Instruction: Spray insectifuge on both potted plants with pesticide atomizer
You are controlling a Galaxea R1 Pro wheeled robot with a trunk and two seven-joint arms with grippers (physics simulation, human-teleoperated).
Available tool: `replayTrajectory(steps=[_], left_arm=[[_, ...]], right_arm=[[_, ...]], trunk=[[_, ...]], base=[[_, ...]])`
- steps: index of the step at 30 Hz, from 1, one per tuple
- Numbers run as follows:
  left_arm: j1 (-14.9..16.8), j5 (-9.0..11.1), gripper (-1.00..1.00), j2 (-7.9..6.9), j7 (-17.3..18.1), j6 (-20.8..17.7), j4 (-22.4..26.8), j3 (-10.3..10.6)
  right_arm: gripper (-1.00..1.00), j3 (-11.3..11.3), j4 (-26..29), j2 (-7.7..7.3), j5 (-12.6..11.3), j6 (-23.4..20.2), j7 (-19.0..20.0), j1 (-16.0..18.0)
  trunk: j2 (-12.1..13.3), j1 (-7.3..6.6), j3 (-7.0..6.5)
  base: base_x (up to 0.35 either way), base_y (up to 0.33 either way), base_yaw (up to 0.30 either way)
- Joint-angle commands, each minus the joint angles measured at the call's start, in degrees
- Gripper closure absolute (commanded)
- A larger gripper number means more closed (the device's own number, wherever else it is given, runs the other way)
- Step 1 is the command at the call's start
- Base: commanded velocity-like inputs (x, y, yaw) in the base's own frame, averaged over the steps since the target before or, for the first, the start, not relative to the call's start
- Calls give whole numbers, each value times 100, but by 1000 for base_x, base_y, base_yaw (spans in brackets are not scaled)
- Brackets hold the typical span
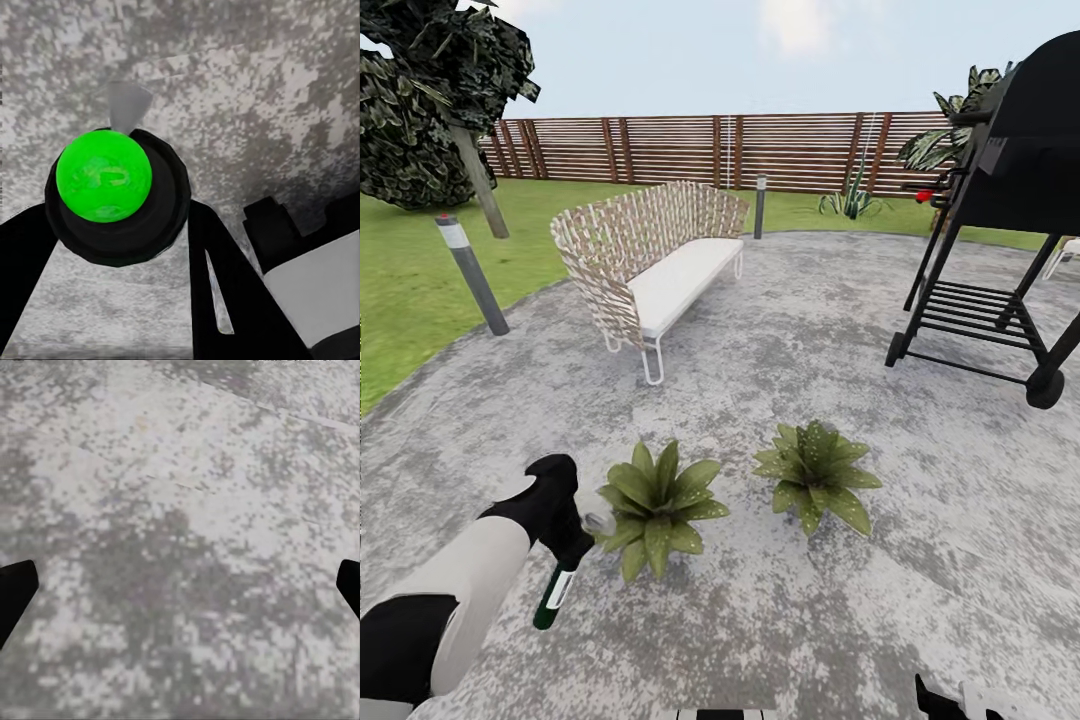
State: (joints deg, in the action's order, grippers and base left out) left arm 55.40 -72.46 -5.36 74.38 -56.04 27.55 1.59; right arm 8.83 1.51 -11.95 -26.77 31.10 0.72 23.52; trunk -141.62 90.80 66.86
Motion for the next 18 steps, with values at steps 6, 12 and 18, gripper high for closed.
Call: replayTrajectory(steps=[6, 12, 18], left_arm=[[-79, -17, 100, -15, -96, -56, -39, 6], [-82, -14, 100, -10, -115, -56, 4, -9], [-82, -14, 100, -16, -117, -56, 21, -40]], right_arm=[[-100, 49, -4, -1, -56, 19, 10, 6], [-100, 50, -1, -1, -56, 19, 10, 4], [-100, 49, -1, 6, -64, 19, 8, 5]], trunk=[[-2, -1, 4], [-2, -1, 4], [-2, -1, 4]], base=[[36, 285, -53], [1, 127, -193], [0, 3, -11]])
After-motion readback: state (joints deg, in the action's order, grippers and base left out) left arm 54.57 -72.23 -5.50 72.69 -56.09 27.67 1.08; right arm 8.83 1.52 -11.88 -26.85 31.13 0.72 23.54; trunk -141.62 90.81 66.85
